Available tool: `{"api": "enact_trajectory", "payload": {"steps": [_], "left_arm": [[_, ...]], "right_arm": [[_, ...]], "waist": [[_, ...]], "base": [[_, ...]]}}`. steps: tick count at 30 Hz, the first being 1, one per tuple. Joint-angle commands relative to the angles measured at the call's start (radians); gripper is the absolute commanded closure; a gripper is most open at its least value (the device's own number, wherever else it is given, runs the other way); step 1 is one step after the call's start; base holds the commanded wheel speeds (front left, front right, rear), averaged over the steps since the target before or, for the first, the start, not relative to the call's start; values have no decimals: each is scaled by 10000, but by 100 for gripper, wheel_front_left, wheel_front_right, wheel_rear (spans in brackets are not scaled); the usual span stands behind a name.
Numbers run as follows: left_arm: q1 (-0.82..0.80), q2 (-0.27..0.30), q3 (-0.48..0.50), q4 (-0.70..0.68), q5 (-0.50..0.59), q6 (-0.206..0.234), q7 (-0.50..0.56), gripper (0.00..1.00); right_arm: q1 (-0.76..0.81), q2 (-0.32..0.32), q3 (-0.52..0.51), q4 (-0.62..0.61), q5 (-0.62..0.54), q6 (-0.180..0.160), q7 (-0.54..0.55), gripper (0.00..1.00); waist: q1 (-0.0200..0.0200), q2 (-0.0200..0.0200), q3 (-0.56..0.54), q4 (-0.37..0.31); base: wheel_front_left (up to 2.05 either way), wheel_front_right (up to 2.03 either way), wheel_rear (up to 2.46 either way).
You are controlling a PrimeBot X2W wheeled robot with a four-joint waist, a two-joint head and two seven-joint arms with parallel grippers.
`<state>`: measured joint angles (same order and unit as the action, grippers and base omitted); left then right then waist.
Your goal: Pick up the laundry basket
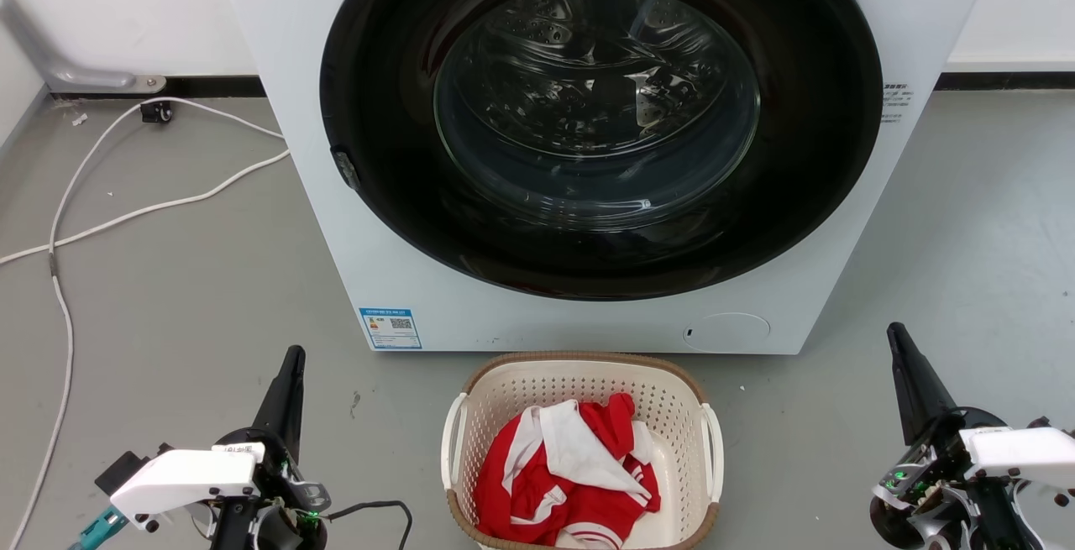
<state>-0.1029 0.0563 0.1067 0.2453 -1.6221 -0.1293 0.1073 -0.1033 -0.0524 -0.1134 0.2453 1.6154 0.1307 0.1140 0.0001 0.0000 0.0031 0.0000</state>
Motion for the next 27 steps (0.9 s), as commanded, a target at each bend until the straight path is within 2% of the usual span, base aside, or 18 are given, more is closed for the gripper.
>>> {"api": "enact_trajectory", "payload": {"steps": [1, 2, 3, 15, 22, 27], "left_arm": [[-100, -11, 28, 14, 66, -38, 46, 100], [-101, -13, 28, 14, 67, -38, 46, 100], [0, 0, 3, -3, 4, 0, -4, 0], [370, -49, -35, -121, 289, -1, -476, 0], [428, -48, 251, -185, 996, -3, -797, 0], [437, -48, 530, -315, 1914, 51, -1010, 0]], "right_arm": [[-99, 22, -10, 8, -45, 0, 30, 100], [-99, 23, -11, 8, -45, 0, 31, 100], [0, 0, 1, -3, -3, 0, -4, 0], [307, 21, 246, -58, -295, 1, -483, 0], [324, 20, 211, -116, -960, 1, -809, 0], [291, 19, 37, -147, -1705, 2, -1026, 0]], "waist": [[-1, 0, 0, 0], [-1, 0, 0, 0], [0, 0, 0, 0], [0, 0, 13, -8], [0, 0, 19, -9], [0, 0, 25, -8]], "base": [[0, 0, 0], [0, 0, 0], [0, 0, 0], [0, 0, 0], [0, 0, 0], [0, 0, 0]]}}
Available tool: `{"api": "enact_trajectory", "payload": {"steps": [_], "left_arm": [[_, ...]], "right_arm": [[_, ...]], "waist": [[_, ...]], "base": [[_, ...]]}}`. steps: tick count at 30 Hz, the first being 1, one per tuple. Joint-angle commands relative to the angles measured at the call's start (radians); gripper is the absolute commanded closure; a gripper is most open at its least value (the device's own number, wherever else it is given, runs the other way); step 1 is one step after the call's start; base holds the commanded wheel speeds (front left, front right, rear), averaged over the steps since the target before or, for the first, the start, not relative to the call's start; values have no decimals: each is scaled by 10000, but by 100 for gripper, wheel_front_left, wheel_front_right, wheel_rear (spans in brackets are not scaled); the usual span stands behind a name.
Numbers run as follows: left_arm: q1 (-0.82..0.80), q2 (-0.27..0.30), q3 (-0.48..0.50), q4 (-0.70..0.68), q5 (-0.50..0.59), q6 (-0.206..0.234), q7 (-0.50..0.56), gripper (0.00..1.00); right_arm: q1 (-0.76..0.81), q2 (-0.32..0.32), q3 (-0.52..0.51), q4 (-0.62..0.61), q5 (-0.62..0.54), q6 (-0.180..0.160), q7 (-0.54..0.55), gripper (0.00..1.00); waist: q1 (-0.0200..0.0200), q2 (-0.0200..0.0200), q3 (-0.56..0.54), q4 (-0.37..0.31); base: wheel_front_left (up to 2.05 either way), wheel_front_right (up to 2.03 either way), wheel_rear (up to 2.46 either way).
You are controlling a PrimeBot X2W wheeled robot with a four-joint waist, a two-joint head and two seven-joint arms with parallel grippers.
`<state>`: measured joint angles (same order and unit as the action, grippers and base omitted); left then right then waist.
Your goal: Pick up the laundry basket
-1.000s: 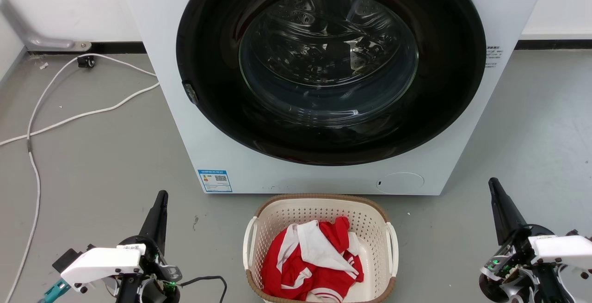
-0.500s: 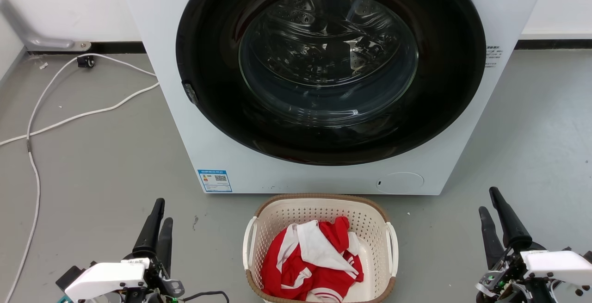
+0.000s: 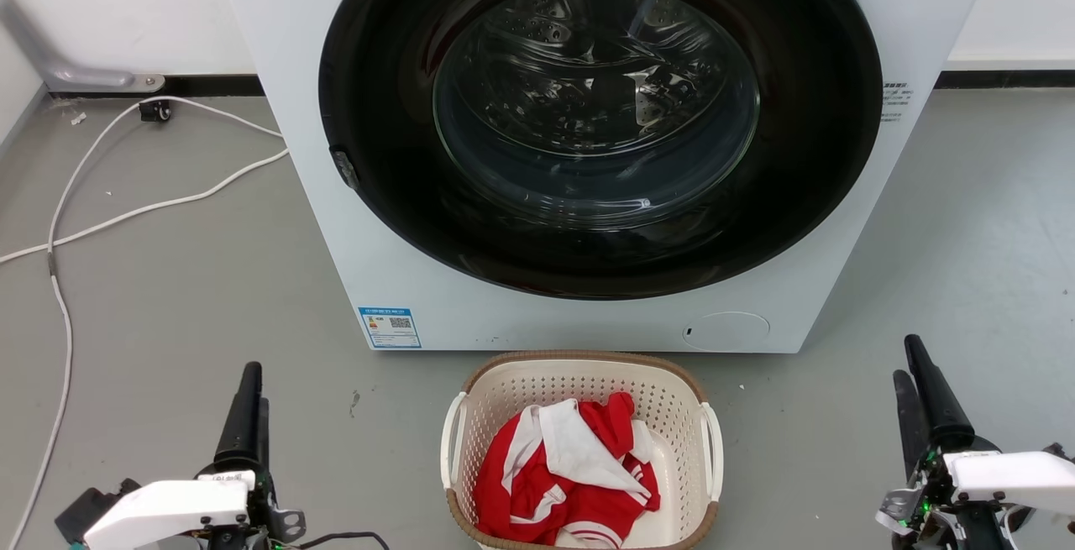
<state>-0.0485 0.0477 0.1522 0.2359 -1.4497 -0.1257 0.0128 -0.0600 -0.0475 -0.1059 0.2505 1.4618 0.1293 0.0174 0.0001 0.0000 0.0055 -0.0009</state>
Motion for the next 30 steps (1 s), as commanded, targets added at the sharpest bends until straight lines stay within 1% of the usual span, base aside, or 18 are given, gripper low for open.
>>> {"api": "enact_trajectory", "payload": {"steps": [1, 4, 9, 11, 12, 15, 21, 25, 30], "left_arm": [[-112, 39, 117, -292, 356, 45, -106, 0], [-67, 39, 119, -497, 898, 184, -227, 0], [-20, 40, 150, -1163, 1918, 365, -422, 0], [11, 39, 87, -1403, 2185, 441, -495, 0], [11, 39, 87, -1403, 2185, 441, -495, 0], [95, 40, -5, -1682, 2685, 536, -608, 0], [240, 40, -422, -2206, 4060, 615, -814, 0], [311, 40, -707, -2499, 4836, 568, -948, 0], [334, 40, -1104, -2794, 6352, 717, -1102, 0]], "right_arm": [[-156, -31, -59, -222, -320, 15, -104, 0], [-197, -32, -126, -315, -820, 16, -227, 0], [-248, -33, -228, -659, -2138, 16, -425, 0], [-274, -33, -260, -830, -2685, 16, -500, 0], [-274, -33, -260, -830, -2685, 16, -500, 0], [-295, -34, -270, -1127, -3488, 17, -614, 0], [-272, -35, -28, -1657, -5256, 17, -825, 0], [-238, -35, 114, -1983, -6331, 18, -958, 0], [-153, -36, 278, -2253, -7527, 18, -1120, 0]], "waist": [[0, 0, 4, 2], [0, 0, 9, 2], [0, 0, 35, 0], [0, 0, 42, -3], [0, 0, 42, -3], [0, 0, 50, -8], [0, 0, 61, -12], [0, 0, 70, -14], [0, 0, 85, -22]], "base": [[0, 0, 0], [0, 0, 0], [0, 0, 0], [0, 0, 0], [0, 0, 0], [0, 0, 0], [0, 0, 0], [0, 0, 0], [0, 0, 0]]}}
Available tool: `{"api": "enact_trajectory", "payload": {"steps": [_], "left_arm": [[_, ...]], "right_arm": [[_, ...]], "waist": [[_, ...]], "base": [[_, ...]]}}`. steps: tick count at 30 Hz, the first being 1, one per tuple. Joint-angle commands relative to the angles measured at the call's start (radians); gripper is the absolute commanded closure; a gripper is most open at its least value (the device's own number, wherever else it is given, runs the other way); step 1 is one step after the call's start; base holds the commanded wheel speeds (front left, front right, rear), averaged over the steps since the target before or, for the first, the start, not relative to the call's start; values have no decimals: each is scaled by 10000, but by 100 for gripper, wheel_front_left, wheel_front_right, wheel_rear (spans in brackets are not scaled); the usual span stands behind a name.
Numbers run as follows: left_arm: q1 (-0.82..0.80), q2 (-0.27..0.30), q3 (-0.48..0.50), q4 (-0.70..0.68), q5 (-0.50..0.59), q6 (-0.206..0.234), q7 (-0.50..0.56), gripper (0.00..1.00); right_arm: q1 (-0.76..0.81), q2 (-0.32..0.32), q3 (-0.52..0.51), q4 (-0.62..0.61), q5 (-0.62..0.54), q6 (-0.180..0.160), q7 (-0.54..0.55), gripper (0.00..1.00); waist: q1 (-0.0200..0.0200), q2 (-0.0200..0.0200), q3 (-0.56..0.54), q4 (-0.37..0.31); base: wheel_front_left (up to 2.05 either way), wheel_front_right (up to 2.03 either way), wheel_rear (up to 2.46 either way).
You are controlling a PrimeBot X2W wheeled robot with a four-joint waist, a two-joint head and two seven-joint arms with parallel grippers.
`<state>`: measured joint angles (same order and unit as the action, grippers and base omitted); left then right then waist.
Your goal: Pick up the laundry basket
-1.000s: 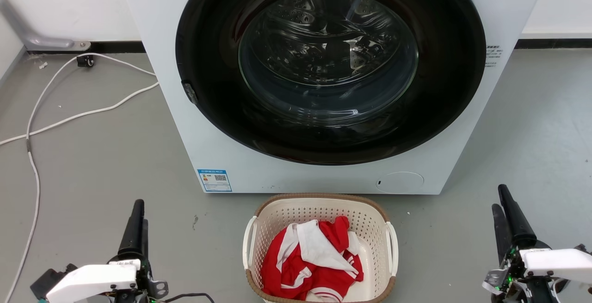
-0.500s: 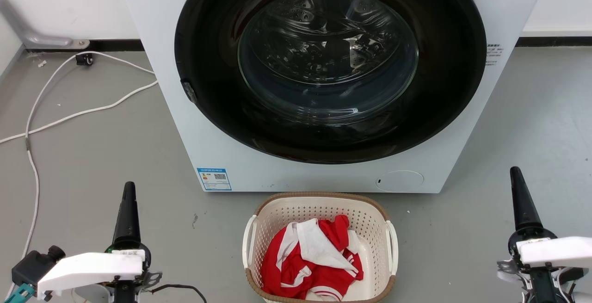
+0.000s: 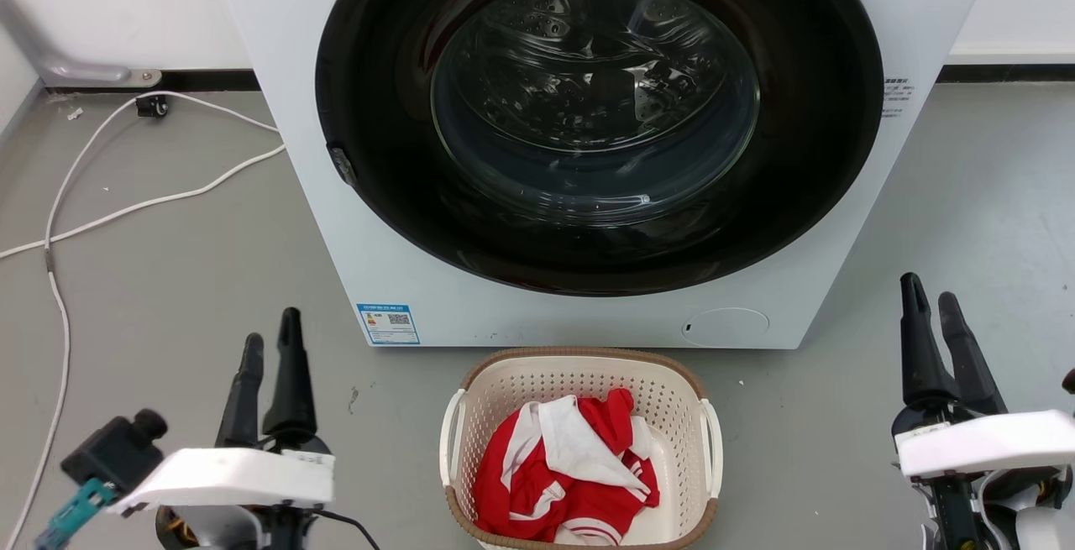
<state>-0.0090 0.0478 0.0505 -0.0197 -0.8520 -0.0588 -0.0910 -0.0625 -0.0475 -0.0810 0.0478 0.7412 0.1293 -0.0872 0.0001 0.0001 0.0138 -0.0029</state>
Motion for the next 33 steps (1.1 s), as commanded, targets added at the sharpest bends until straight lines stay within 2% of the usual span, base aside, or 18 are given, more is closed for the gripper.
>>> {"api": "enact_trajectory", "payload": {"steps": [1, 8, 12, 27, 33], "left_arm": [[-52, 38, -200, -277, 704, 83, -102, 0], [-104, 65, -864, -555, 2375, 161, -308, 0], [-107, 280, -1259, -701, 3139, 376, -417, 0], [-431, 1542, -3524, -907, 5101, 2290, -811, 0], [-536, 1862, -4171, -874, 5447, 2775, -943, 0]], "right_arm": [[-112, -37, 45, -261, -519, 18, -111, 0], [-41, -38, 144, -381, -1691, 19, -319, 0], [-22, -39, 182, -445, -2329, 19, -430, 0], [124, -40, 264, -257, -4196, 20, -836, 0], [75, -40, 237, -332, -4908, 21, -971, 0]], "waist": [[0, -1, 5, -3], [0, -1, 26, -13], [-1, -1, 40, -22], [-1, -1, 23, -23], [-1, -1, 13, -25]], "base": [[0, 0, 0], [0, 0, 0], [0, 0, 0], [0, 0, 0], [0, 0, 0]]}}
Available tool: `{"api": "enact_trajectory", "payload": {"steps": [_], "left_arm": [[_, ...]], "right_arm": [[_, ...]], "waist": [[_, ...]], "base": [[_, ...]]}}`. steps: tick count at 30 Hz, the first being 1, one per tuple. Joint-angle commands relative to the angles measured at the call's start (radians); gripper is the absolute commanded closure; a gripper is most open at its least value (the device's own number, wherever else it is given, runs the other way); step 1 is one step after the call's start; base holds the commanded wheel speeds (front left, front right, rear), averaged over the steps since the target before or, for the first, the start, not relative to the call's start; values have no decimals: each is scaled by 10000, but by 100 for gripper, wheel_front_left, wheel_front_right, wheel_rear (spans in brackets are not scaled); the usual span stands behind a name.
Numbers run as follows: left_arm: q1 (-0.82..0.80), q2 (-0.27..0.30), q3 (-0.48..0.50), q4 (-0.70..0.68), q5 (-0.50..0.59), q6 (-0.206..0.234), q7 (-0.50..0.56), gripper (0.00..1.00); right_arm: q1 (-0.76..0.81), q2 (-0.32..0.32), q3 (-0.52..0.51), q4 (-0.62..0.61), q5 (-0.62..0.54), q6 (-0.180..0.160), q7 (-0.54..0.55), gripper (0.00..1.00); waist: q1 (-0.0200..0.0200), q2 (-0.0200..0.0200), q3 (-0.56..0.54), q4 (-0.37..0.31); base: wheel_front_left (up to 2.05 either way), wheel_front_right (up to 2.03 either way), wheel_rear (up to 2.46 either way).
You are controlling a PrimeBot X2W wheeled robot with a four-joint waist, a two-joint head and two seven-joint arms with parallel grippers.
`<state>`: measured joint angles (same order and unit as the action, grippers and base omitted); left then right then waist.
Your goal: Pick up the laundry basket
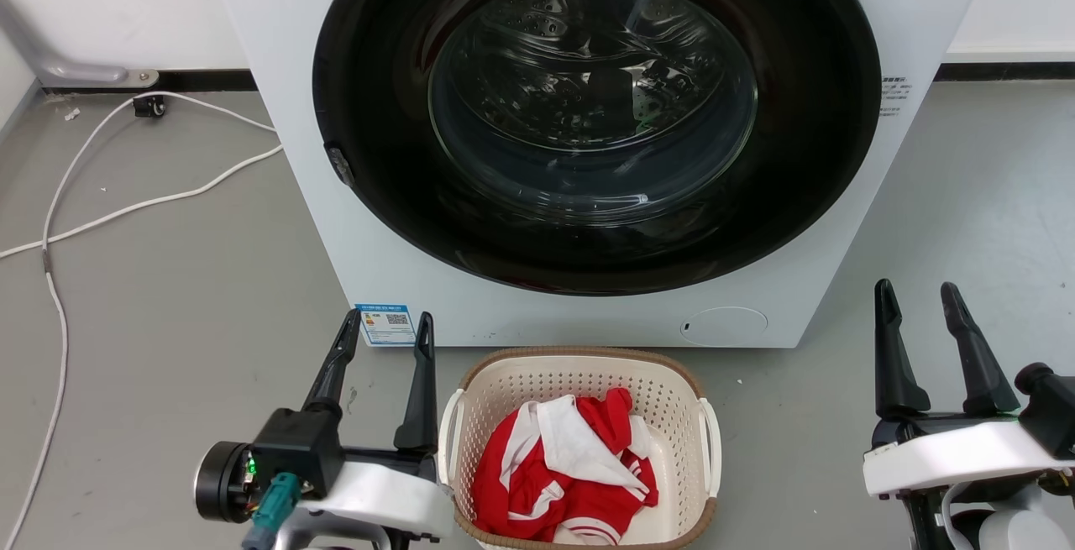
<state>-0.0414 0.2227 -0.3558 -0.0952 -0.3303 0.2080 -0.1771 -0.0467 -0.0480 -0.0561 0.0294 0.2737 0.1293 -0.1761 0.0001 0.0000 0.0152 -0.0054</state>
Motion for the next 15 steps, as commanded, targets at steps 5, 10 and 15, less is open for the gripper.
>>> {"api": "enact_trajectory", "payload": {"steps": [5, 10, 15], "left_arm": [[-277, 338, -579, -174, 630, 456, -201, 0], [-271, 365, -679, -437, 667, 526, -308, 0], [-20, -66, -224, -674, 197, 9, -407, 0]], "right_arm": [[-76, -35, 0, -287, -841, 21, -201, 0], [-51, -35, 91, -407, -1315, 21, -305, 0], [-35, -36, -1, -424, -1270, 21, -408, 0]], "waist": [[-1, 0, -3, -8], [-1, 0, 14, -19], [-1, 0, 55, -20]], "base": [[0, 0, 0], [0, 0, 0], [0, 0, 0]]}}
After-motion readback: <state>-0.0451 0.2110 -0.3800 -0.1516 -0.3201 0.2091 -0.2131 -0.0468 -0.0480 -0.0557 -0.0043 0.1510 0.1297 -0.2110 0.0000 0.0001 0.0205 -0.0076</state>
